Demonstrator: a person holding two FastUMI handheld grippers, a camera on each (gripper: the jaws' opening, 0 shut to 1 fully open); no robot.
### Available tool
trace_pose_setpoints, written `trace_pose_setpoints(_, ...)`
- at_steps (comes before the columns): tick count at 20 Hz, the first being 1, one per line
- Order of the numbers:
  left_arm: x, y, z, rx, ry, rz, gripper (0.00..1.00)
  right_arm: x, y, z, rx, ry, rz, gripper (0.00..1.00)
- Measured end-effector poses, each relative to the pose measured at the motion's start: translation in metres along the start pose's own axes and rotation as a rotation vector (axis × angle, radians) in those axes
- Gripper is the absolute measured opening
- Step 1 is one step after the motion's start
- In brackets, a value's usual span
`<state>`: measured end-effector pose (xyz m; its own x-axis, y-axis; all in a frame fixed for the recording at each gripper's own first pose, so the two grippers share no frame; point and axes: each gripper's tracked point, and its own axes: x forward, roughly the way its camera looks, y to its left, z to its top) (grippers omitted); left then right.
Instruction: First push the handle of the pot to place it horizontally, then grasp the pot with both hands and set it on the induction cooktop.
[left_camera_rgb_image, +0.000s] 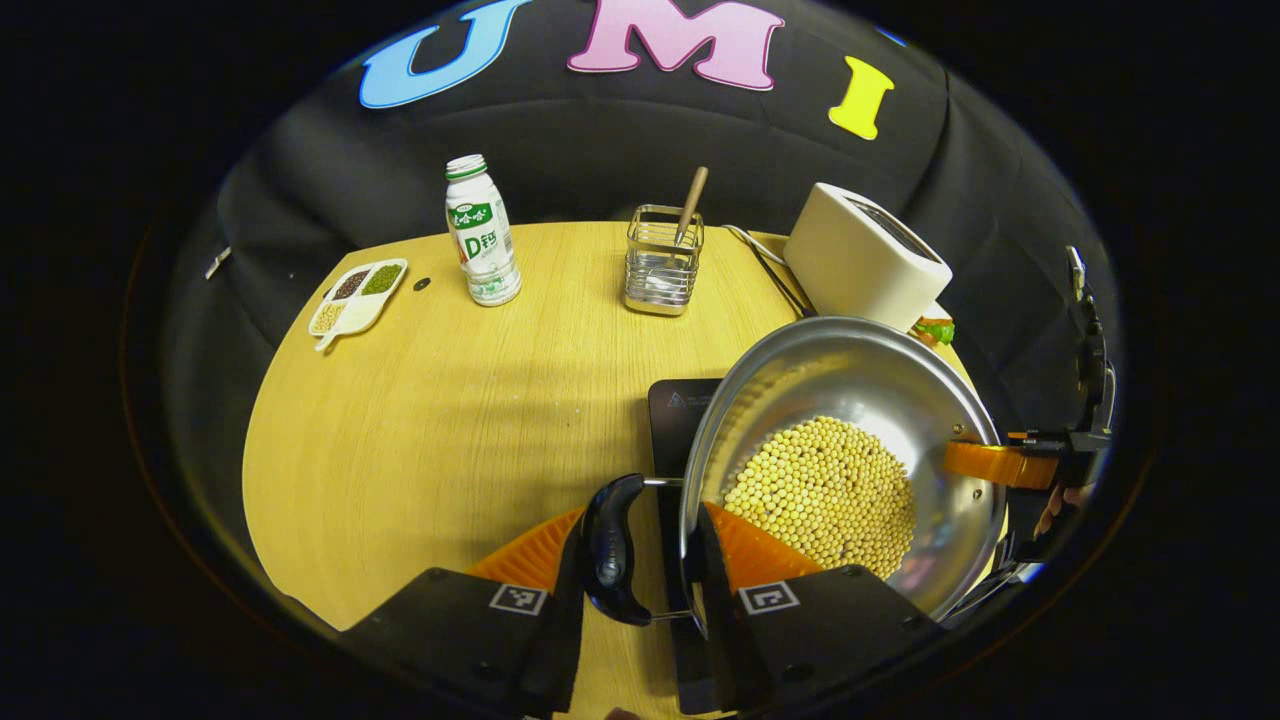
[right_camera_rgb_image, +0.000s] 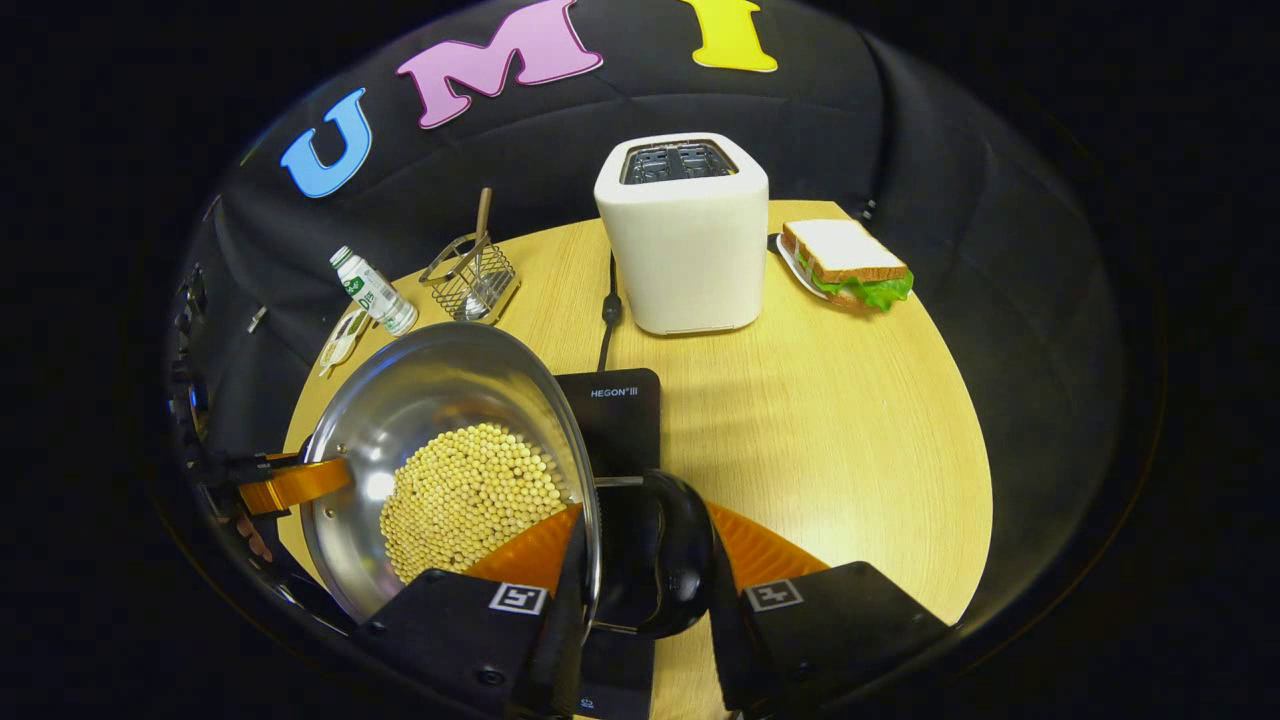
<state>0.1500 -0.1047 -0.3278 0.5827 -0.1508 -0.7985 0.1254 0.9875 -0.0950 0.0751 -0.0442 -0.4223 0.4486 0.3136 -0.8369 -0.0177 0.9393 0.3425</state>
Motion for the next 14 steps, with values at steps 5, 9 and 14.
trace_pose_setpoints(5, -0.003, 0.0, 0.0, -0.009, -0.006, -0.007, 0.57, -0.003, -0.002, 0.0, -0.01, -0.006, -0.029, 0.6)
trace_pose_setpoints(9, -0.009, 0.008, 0.001, -0.026, -0.023, 0.012, 0.89, -0.005, -0.009, 0.006, -0.017, -0.042, -0.075, 1.0)
trace_pose_setpoints(14, -0.02, 0.008, 0.005, -0.019, -0.064, 0.023, 0.96, -0.017, -0.005, 0.013, 0.003, -0.077, -0.078, 0.99)
